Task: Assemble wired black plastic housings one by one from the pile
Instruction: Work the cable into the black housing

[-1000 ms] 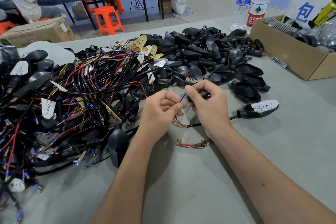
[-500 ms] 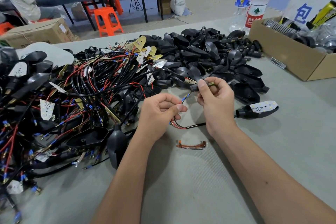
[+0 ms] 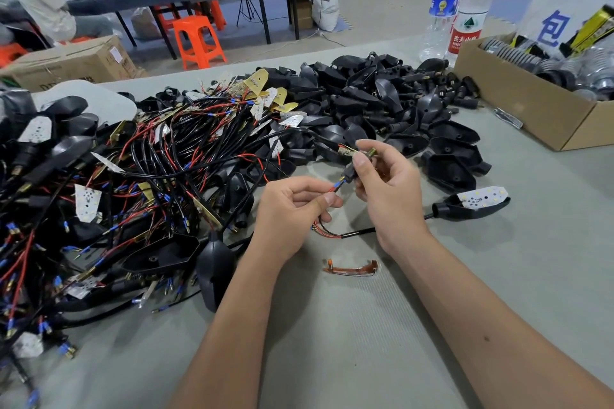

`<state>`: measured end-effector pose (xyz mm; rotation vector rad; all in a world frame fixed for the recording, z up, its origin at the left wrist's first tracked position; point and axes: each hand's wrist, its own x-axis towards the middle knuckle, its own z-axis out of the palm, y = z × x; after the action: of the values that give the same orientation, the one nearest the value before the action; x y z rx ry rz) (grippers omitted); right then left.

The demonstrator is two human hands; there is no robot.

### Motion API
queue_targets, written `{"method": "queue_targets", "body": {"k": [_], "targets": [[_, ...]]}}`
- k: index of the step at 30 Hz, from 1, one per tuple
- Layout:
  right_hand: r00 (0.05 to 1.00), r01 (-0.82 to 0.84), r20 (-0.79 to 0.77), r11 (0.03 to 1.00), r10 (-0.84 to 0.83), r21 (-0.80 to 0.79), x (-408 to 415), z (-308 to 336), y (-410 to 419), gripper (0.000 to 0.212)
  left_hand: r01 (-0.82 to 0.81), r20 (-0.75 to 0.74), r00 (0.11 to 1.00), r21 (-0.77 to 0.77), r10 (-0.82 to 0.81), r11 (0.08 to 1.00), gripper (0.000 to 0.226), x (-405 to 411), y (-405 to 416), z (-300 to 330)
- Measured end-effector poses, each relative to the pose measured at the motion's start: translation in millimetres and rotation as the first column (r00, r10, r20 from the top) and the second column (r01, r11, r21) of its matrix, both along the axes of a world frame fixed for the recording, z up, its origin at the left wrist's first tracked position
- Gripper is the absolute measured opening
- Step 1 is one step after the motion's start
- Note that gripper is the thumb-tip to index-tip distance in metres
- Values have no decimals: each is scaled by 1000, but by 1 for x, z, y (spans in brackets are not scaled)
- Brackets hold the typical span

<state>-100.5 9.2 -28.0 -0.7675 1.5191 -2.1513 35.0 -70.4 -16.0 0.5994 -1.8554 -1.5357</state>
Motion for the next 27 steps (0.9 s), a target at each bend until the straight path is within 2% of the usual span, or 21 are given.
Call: {"method": "queue_targets", "body": {"k": [9, 15, 18, 21, 27], "targets": [[985, -104, -131, 993, 111, 57, 3, -2, 0, 11, -206, -96, 974, 16, 207, 978, 11, -7, 4, -4], [968, -160, -184, 984, 171, 73, 5, -2, 0, 31, -268, -138, 951, 87, 278, 959, 15, -9, 6, -8], [979, -108, -164, 992, 117, 62, 4, -1, 0, 30, -251, -139, 950, 193, 280, 949, 22, -8, 5, -6], [996, -52, -72, 998, 54, 39, 2, -1, 0, 28, -212, -113, 960, 313, 258, 926, 35, -7, 2, -6], [988, -144, -43, 989, 146, 44, 4, 1, 1, 26, -317, -89, 932, 273, 351, 909, 30, -11, 3, -8]]}}
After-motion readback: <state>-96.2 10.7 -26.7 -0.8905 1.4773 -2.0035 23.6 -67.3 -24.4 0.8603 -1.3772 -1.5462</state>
